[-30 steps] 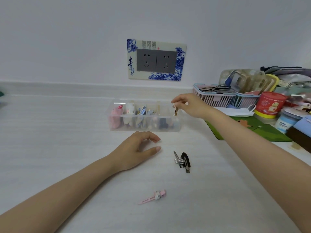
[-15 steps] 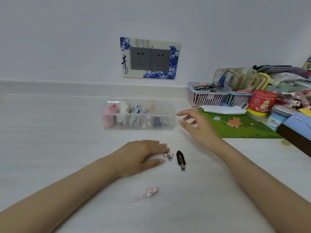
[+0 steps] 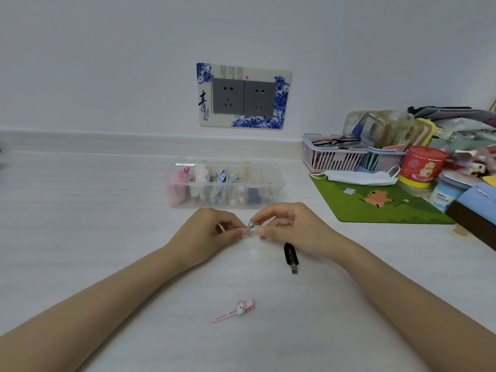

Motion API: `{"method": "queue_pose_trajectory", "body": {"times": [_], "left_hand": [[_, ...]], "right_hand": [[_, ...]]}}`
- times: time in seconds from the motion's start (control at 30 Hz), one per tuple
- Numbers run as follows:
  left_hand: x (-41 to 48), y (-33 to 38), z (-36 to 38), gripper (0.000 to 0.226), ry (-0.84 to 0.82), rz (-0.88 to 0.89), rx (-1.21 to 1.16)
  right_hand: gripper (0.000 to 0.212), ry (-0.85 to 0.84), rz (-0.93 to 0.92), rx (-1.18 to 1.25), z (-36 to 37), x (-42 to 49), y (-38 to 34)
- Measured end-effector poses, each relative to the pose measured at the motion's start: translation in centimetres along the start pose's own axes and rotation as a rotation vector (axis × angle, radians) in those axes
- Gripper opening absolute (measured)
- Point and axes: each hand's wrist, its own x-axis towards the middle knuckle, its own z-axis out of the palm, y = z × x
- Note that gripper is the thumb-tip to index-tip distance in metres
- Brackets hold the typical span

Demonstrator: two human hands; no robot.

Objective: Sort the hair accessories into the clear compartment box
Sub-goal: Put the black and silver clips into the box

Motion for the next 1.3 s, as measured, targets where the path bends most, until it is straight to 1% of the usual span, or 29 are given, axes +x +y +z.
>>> {"method": "queue_pose_trajectory", "body": {"times": [0.07,0.2,0.27,0.33,0.37,0.43,0.5,0.6,0.63,0.67,0.7,0.8,0.87,0.93,1.0,1.07,1.1,1.17,1.23,1.3], "left_hand": [[0.0,0.1,0.4,0.010,0.039,-0.018,-0.096],[0.0,0.3,1.0,0.012,0.075,-0.025,-0.167],[0.0,0.2,1.1,0.010,0.067,-0.043,-0.163],[-0.2,0.2,1.2,0.016,0.021,-0.049,-0.094],[-0.3,0.2,1.2,0.021,-0.012,-0.040,-0.028],[-0.5,0.4,1.2,0.032,-0.081,-0.004,0.087],[-0.6,0.7,1.3,0.039,-0.117,0.050,0.147],[-0.8,0.9,1.3,0.045,-0.126,0.100,0.177],[-0.8,1.0,1.3,0.048,-0.146,0.114,0.186],[-0.8,1.1,1.3,0.050,-0.178,0.138,0.192],[-0.8,1.3,1.4,0.051,-0.219,0.172,0.196],[-0.7,1.9,2.2,0.047,-0.369,0.298,0.247],[-0.6,2.1,2.9,0.045,-0.444,0.318,0.307],[-0.4,2.1,3.2,0.044,-0.466,0.302,0.367],[-0.2,2.2,2.8,0.044,-0.412,0.331,0.458],[0.2,2.1,1.9,0.044,-0.334,0.360,0.579],[0.4,2.0,1.3,0.042,-0.301,0.342,0.610],[0.7,1.5,0.0,0.032,-0.253,0.279,0.617],[0.6,0.9,-1.0,0.023,-0.204,0.242,0.609],[0.3,0.2,-1.4,0.017,-0.121,0.208,0.536]], "right_hand": [[0.014,0.048,-0.020,0.038,0.0,0.1,0.1],[0.014,0.144,-0.052,0.073,0.0,0.7,-0.6],[0.012,0.277,-0.099,0.057,-1.6,1.8,-1.5],[0.010,0.468,-0.129,-0.026,-4.3,3.3,-2.1],[0.010,0.533,-0.133,-0.077,-5.6,4.1,-2.2],[0.012,0.572,-0.122,-0.190,-7.1,5.8,-2.1],[0.014,0.518,-0.073,-0.269,-7.4,7.5,-1.3],[0.016,0.331,0.048,-0.344,-6.9,8.9,0.0],[0.018,0.300,0.078,-0.388,-6.8,9.0,0.5],[0.020,0.314,0.092,-0.424,-6.8,8.9,0.9],[0.021,0.364,0.087,-0.436,-6.8,8.7,1.2],[0.018,0.547,0.008,-0.329,-6.5,7.3,1.1],[0.015,0.589,-0.050,-0.271,-5.7,5.8,0.9],[0.017,0.579,-0.089,-0.238,-4.5,4.1,0.7],[0.019,0.529,-0.112,-0.200,-3.6,2.6,0.5],[0.018,0.428,-0.095,-0.169,-2.9,1.8,0.1],[0.017,0.366,-0.073,-0.155,-2.6,1.6,-0.2],[0.012,0.264,-0.031,-0.133,-2.0,1.5,-0.3],[0.009,0.213,-0.003,-0.121,-1.3,1.4,-0.2],[0.008,0.180,0.016,-0.102,-0.6,1.1,0.0]]}}
